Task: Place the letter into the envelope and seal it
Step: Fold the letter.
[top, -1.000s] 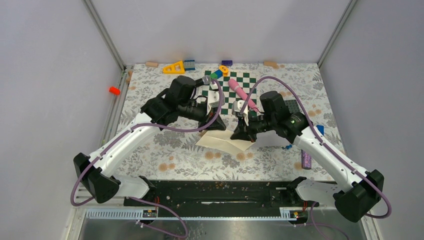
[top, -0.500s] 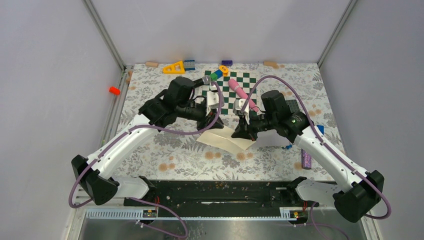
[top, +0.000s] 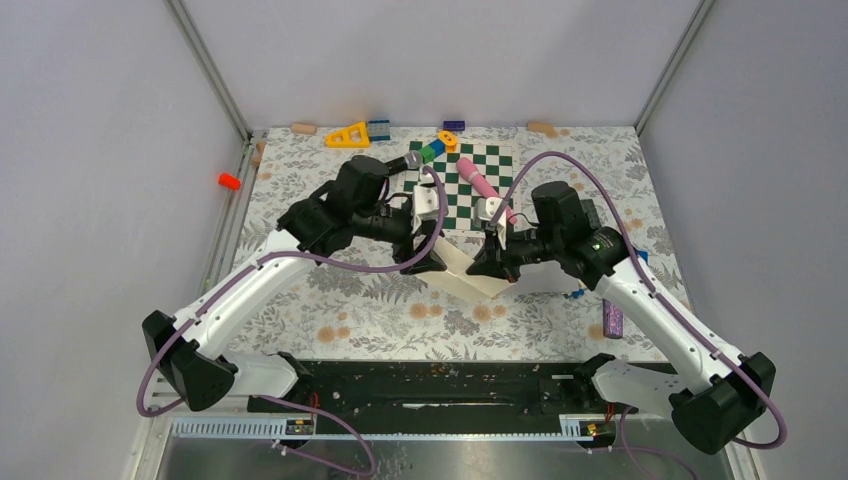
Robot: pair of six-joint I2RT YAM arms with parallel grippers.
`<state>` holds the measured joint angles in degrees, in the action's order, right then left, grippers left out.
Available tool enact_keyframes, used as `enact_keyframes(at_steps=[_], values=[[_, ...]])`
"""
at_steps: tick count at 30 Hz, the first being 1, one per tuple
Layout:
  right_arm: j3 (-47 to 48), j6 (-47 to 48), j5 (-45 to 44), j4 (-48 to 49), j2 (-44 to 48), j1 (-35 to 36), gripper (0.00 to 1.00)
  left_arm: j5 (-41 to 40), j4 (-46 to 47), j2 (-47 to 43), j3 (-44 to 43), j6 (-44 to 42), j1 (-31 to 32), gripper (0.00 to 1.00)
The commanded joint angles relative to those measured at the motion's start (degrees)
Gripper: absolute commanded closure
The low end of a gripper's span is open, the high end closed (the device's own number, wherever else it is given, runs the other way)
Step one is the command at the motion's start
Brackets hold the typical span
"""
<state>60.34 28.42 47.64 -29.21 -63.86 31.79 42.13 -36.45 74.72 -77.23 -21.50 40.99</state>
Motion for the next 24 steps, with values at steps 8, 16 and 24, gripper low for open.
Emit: enact_keyframes(at_steps=[8, 16, 24], values=[[-0.5, 0.3, 3.8, 1.4, 3.1, -1.6, 1.0, 0.1, 0.1, -1.9, 0.4, -2.5, 0.1, 0.62], [-0.6, -0.9, 3.1, 2.5, 3.0, -1.8, 0.97, 1.4, 0.1, -2.4, 0.8, -2.5, 0.1, 1.0], [-0.9, -1.4, 3.1, 3.4, 2.5, -1.8, 0.88, 2.8, 0.1, -2.2, 0.9, -2.1, 0.1, 1.0]])
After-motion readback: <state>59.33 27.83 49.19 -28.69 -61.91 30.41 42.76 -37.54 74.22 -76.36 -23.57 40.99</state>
